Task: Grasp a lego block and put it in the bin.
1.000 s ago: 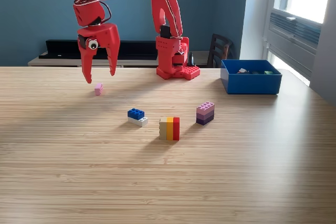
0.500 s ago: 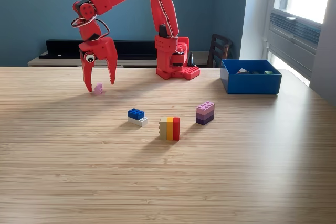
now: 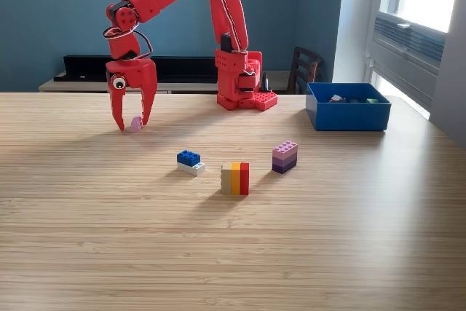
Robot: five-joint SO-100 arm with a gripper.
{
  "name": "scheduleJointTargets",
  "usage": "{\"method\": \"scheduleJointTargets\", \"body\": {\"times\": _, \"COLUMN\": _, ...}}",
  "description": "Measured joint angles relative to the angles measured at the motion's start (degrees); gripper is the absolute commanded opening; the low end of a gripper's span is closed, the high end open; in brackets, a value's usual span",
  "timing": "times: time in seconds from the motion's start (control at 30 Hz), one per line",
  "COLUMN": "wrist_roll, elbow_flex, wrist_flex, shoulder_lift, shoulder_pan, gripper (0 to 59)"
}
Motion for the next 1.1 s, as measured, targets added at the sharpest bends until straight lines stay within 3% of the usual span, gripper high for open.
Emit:
{"method": "scheduleJointTargets", "body": {"times": 0.23, "wrist_roll": -0.18, "elbow_flex": -3.25, "wrist_flex": 2.37, "shoulder_lift": -0.26, "shoulder_pan": -2.02, "gripper": 0.1}}
{"method": "scheduleJointTargets", "body": {"times": 0.4, "wrist_roll": -0.97, "elbow_flex": -9.93, "wrist_flex": 12.39, "shoulder_lift": -0.44, "shoulder_pan": -6.94, "gripper": 0.1}}
{"method": "scheduleJointTargets", "body": {"times": 0.73, "wrist_roll": -2.9, "elbow_flex": -36.3, "wrist_flex": 34.45, "shoulder_lift": -0.44, "shoulder_pan": -32.61, "gripper": 0.1}}
{"method": "scheduleJointTargets", "body": {"times": 0.83, "wrist_roll": 0.0, "elbow_flex": -40.61, "wrist_flex": 36.39, "shoulder_lift": -0.44, "shoulder_pan": -41.66, "gripper": 0.1}}
{"method": "scheduleJointTargets", "body": {"times": 1.1, "wrist_roll": 2.81, "elbow_flex": -41.22, "wrist_flex": 36.47, "shoulder_lift": -0.44, "shoulder_pan": -77.26, "gripper": 0.1}}
